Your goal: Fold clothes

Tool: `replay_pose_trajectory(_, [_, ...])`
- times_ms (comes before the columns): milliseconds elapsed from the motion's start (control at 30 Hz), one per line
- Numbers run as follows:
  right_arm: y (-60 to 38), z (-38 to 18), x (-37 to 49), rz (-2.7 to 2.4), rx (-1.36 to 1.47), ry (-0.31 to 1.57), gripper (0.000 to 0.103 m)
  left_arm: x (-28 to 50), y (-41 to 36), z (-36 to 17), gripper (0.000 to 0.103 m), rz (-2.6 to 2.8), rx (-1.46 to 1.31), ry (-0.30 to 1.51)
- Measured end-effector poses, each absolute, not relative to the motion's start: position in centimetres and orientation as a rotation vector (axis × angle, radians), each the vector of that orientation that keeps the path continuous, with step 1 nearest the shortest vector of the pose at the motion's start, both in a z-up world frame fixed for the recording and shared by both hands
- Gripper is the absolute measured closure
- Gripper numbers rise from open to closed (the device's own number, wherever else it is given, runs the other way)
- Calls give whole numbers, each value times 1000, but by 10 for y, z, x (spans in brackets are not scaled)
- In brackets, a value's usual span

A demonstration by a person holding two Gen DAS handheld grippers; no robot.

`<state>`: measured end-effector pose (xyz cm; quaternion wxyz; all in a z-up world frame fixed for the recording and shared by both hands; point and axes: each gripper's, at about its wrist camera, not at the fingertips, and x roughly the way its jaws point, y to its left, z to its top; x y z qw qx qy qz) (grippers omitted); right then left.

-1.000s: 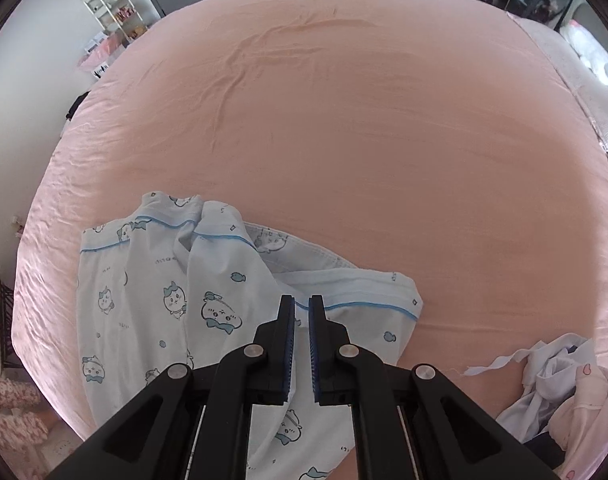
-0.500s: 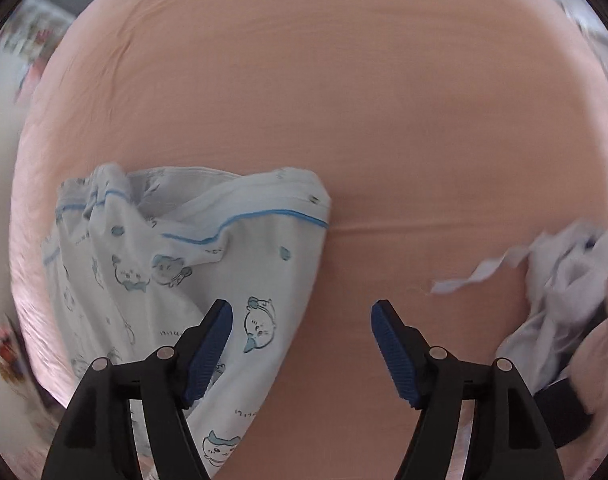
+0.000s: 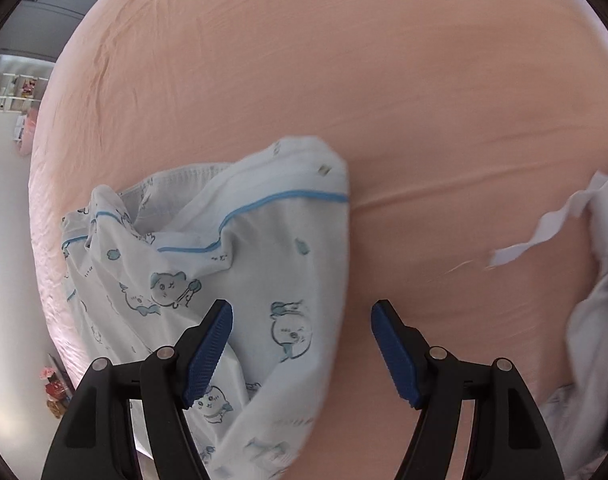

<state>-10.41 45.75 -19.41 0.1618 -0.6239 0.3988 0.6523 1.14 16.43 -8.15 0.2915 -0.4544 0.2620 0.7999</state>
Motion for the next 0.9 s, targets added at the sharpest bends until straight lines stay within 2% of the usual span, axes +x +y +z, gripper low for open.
replay_pose_trajectory(133, [450, -194, -106, 1916, -1761, 1041, 33, 13, 162, -81, 88, 2127, -1215, 704])
replay_pose_trajectory(200, [448, -192, -108, 1940, -1770, 995, 43, 13, 162, -83, 88, 2115, -1221, 697])
replay_pose_trajectory(233, [448, -191, -109, 1956, -1773, 970, 56, 13, 162, -84, 88, 2106, -1229, 687])
replay_pose_trajectory(267, [447, -190, -109, 1972, -1769, 953, 63, 13, 163, -86, 88, 2090, -1243, 677])
replay_pose_trajectory(400, [446, -188, -111, 2006, -1785, 908, 74, 17, 173, -96, 87, 2039, -1279, 683])
replay_pose_trajectory(467, [444, -186, -113, 2033, -1779, 867, 86, 20, 180, -102, 87, 2024, -1289, 704])
replay_pose_trajectory(533, [442, -184, -114, 2056, -1776, 823, 93, 25, 188, -108, 86, 2010, -1286, 727])
replay_pose_trajectory(633, [440, -179, -117, 2089, -1774, 788, 94, 33, 200, -115, 76, 1982, -1271, 740])
replay_pose_trajectory(700, [440, -176, -119, 2108, -1769, 778, 94, 39, 209, -120, 56, 1983, -1250, 772])
replay_pose_trajectory(733, [440, -175, -119, 2110, -1770, 775, 94, 42, 213, -123, 50, 1989, -1234, 793])
replay_pose_trajectory(767, [440, -174, -119, 2114, -1770, 773, 94, 46, 217, -125, 47, 1996, -1214, 814])
replay_pose_trajectory(900, [437, -171, -120, 2127, -1774, 763, 94, 53, 230, -135, 47, 1965, -1202, 852])
